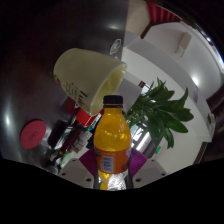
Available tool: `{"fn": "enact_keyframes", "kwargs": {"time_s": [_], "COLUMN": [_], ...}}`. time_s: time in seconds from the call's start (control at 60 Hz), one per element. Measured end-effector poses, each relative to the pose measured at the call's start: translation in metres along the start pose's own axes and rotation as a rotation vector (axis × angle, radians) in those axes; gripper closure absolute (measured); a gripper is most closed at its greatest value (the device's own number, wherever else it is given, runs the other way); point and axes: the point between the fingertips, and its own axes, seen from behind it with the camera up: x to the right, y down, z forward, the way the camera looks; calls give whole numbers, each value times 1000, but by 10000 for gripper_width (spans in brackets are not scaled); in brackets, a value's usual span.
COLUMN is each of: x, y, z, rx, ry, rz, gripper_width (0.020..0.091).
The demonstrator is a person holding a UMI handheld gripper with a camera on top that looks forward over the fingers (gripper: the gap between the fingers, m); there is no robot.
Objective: Pour water
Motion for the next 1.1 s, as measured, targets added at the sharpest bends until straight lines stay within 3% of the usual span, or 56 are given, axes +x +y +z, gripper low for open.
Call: {"fn": "enact_keyframes", "kwargs": {"time_s": [0.3,0.55,0.783,0.85,0.983,1.1], "x": [9,8,15,16,-23,-39], "y": [5,14,50,21,44,23], "z": [-8,-34,-38,-37,-31,-25], "rx": [29,54,203,211,209,217], "ry": [1,-165,-265,-278,-248,-260], "rz": [204,1179,1938,2028,2055,2097], "gripper_width": [718,714,719,719,719,720]}}
